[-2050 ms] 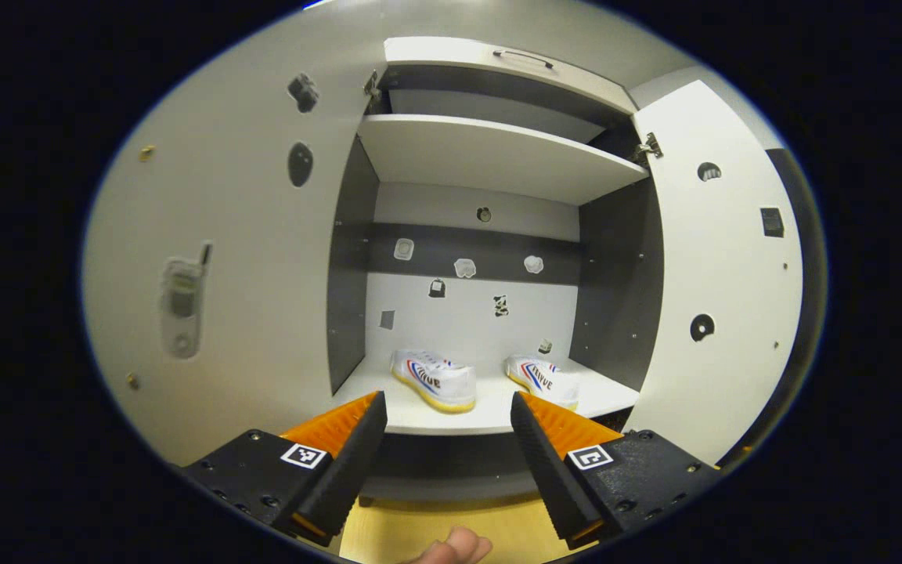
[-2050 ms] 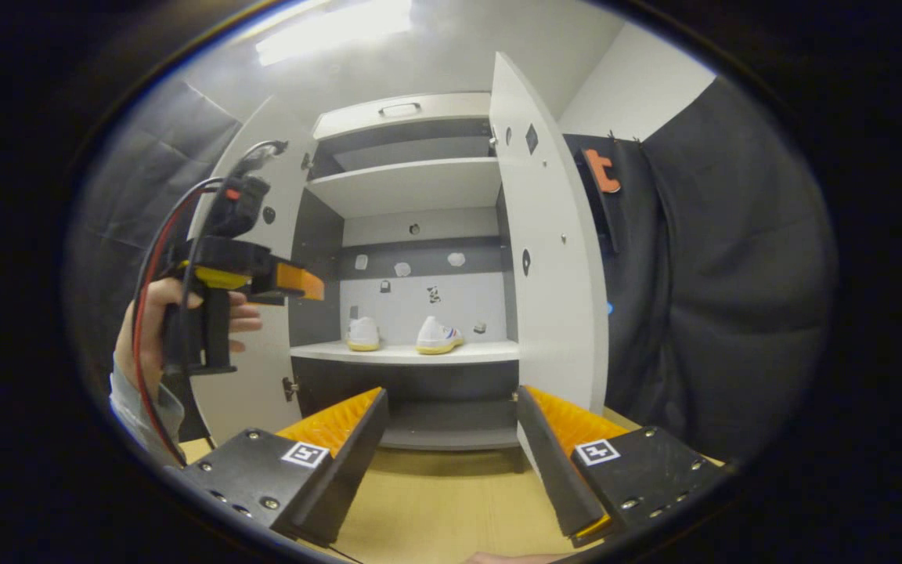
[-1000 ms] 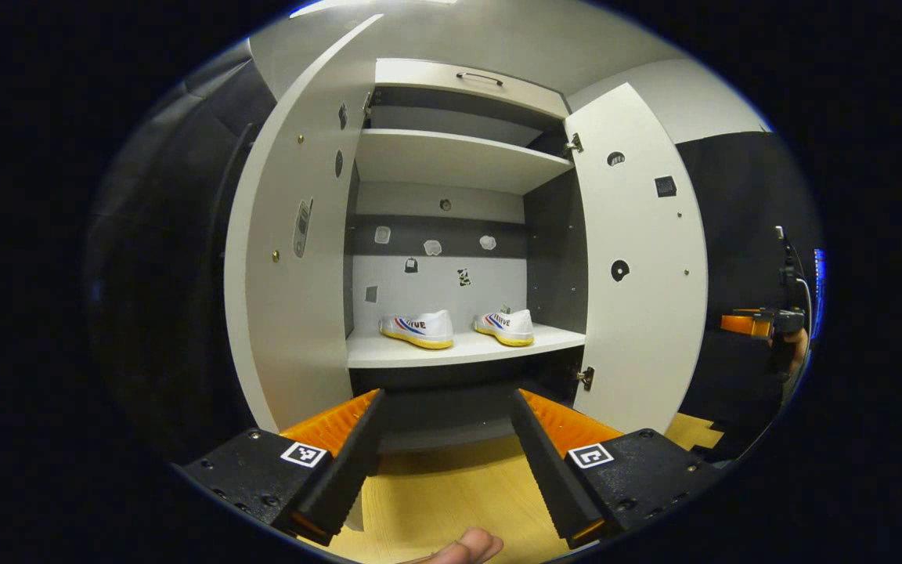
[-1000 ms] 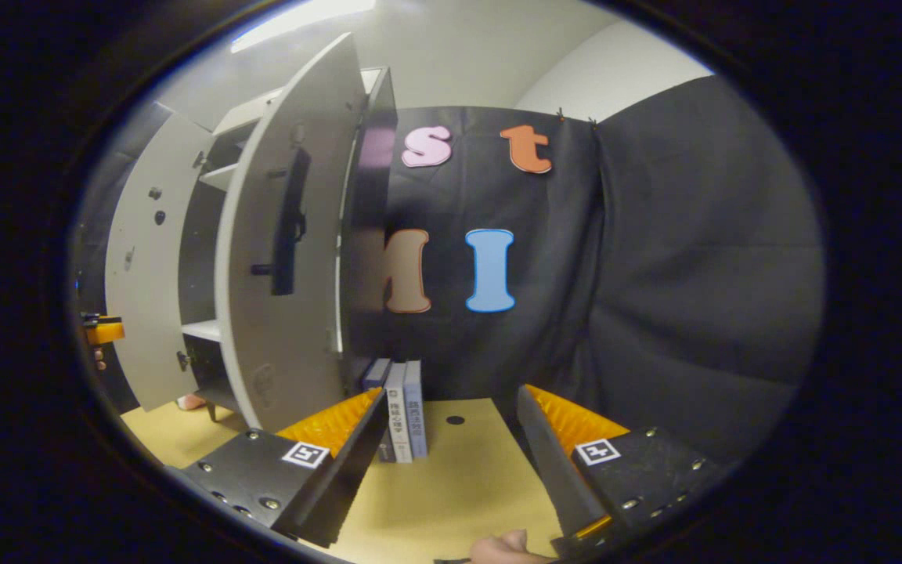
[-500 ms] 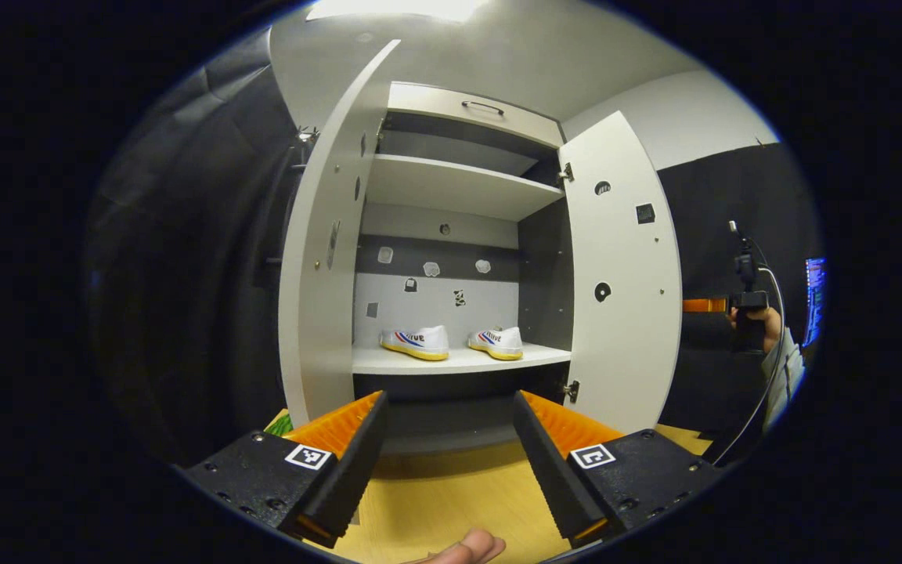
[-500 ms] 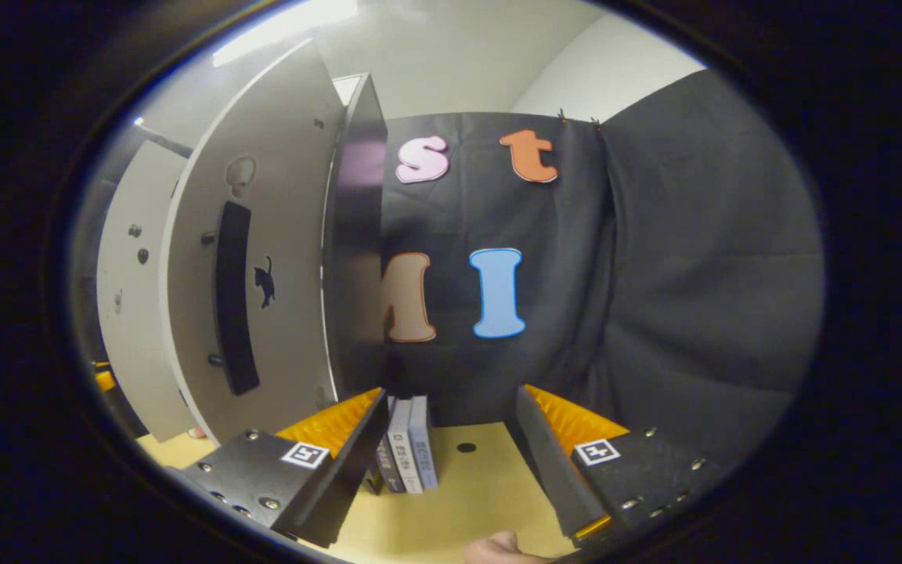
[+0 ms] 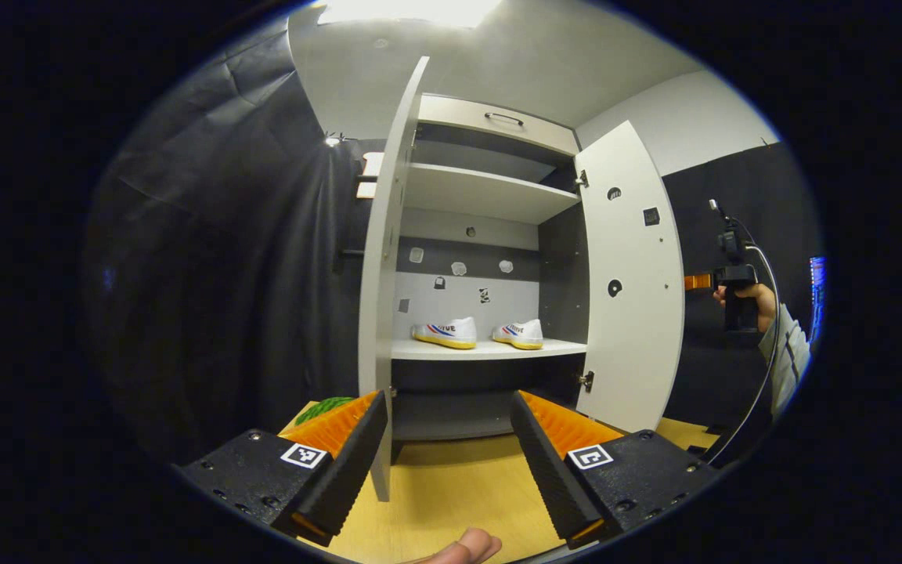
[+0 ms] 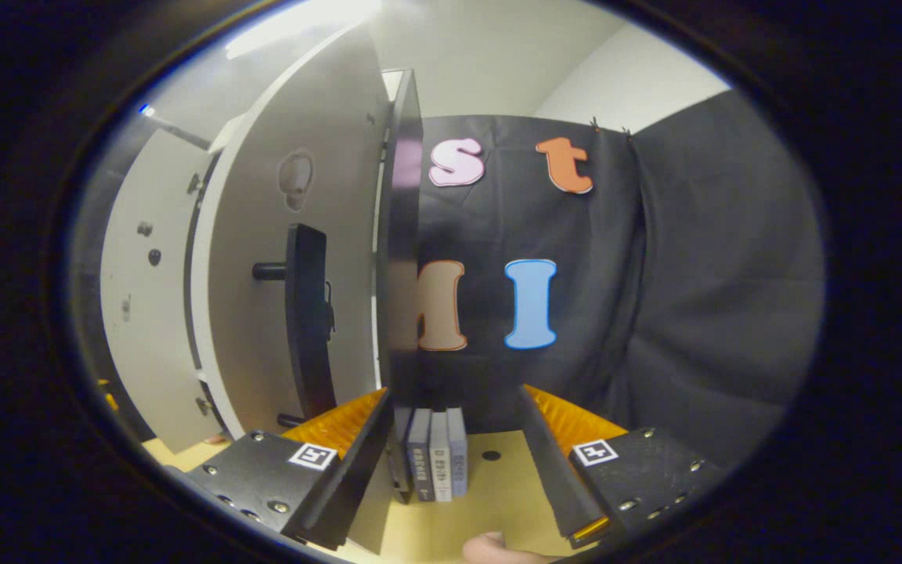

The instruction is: Grab one shoe with the right hand and put it into the shoe cabinet, grab the other shoe with the left hand and put it into the shoe cabinet; then close the right door with the right hand and the left door with the left hand.

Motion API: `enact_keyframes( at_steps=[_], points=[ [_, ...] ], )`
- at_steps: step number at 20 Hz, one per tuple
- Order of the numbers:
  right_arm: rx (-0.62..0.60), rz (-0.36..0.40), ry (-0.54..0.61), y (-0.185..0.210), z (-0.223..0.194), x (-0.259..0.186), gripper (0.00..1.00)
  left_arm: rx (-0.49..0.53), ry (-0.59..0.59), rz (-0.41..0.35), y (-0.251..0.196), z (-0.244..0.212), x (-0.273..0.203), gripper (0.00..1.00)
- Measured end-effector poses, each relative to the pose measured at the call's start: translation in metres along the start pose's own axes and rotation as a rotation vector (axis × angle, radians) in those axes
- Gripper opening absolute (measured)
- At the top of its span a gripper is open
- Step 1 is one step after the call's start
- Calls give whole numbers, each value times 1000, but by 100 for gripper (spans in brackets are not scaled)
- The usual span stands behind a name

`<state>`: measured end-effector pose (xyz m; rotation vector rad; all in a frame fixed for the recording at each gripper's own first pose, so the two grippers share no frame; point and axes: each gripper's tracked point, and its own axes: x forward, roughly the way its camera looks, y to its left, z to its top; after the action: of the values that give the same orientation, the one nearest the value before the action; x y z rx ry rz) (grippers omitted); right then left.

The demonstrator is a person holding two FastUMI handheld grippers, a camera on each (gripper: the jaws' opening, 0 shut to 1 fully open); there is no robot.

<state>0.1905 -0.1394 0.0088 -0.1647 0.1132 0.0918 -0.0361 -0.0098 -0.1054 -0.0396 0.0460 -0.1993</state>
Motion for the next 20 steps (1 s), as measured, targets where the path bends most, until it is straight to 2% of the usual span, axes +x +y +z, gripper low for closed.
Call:
enact_keyframes(
  at_steps=[2, 3, 4, 6, 8, 9, 11, 12, 14, 15, 20],
  points=[
    [-32, -41, 6, 1, 2, -4, 94, 17, -21, 45, 17, 8, -13, 96],
    [-25, -45, 17, 6, 0, -5, 94, 21, -35, 70, 26, 14, -19, 95],
    [-16, -53, 24, 8, 0, -8, 94, 21, -52, 90, 33, 21, -25, 99],
    [6, -57, 31, 16, -1, -9, 91, 17, -76, 116, 41, 35, -41, 96],
    [22, -52, 34, 24, -2, -11, 91, 15, -75, 133, 44, 37, -50, 96],
    [36, -50, 42, 31, -3, -11, 91, 15, -64, 139, 45, 35, -51, 92],
    [32, -33, 43, 45, -3, -13, 91, 17, -43, 160, 50, 33, -54, 92],
    [31, -21, 42, 53, -2, -13, 88, 20, -37, 171, 54, 33, -55, 96],
    [45, 12, 42, 72, -3, -12, 91, 13, -35, 185, 59, 32, -51, 96],
    [55, 26, 42, 80, -3, -10, 88, 8, -28, 187, 61, 30, -51, 96],
    [82, 7, 17, 114, 0, 12, 91, 21, -11, 227, 85, 32, -40, 96]
  ],
)
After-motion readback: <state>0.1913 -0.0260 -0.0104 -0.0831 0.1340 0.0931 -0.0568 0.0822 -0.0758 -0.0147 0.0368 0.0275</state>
